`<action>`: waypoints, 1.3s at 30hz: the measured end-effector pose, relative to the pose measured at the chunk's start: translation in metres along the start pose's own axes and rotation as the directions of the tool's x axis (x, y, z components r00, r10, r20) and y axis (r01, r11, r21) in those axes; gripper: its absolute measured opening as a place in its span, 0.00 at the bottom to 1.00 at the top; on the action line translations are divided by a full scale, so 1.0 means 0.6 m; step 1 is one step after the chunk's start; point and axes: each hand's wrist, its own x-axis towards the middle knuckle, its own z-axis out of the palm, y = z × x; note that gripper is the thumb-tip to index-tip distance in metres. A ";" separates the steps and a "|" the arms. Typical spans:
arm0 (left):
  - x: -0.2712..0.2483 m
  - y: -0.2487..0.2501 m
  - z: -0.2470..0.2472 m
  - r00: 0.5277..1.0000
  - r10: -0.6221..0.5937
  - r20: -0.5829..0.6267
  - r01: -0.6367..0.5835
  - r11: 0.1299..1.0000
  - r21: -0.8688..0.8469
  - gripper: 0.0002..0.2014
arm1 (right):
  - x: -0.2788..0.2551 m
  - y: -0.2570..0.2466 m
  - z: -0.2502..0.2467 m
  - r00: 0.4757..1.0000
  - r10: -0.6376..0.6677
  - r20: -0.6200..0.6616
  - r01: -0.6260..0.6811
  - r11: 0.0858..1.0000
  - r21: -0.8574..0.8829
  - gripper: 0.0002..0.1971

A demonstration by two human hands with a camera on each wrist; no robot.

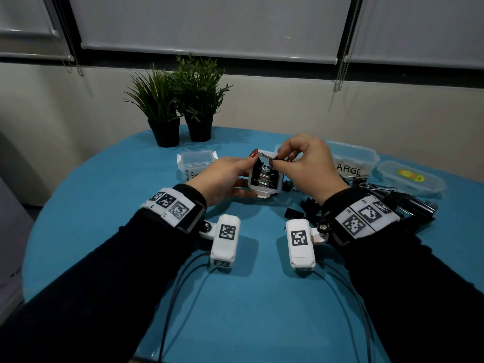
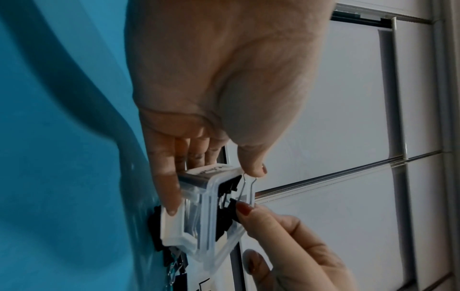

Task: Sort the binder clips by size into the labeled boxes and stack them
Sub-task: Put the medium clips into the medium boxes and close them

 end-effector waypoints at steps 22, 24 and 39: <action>0.006 -0.004 -0.001 0.996 0.080 -0.033 -0.076 0.992 0.098 0.21 | -0.005 -0.028 -0.006 0.965 0.062 0.253 0.004 0.967 -0.253 0.17; 0.006 -0.004 0.000 0.995 0.099 -0.035 -0.094 0.988 0.126 0.19 | -0.004 -0.028 -0.004 0.959 0.074 0.273 -0.001 0.966 -0.257 0.18; 0.008 -0.002 0.002 0.994 0.110 -0.015 -0.104 0.969 0.223 0.24 | -0.004 -0.034 -0.012 0.923 0.132 0.362 0.056 0.884 -0.464 0.21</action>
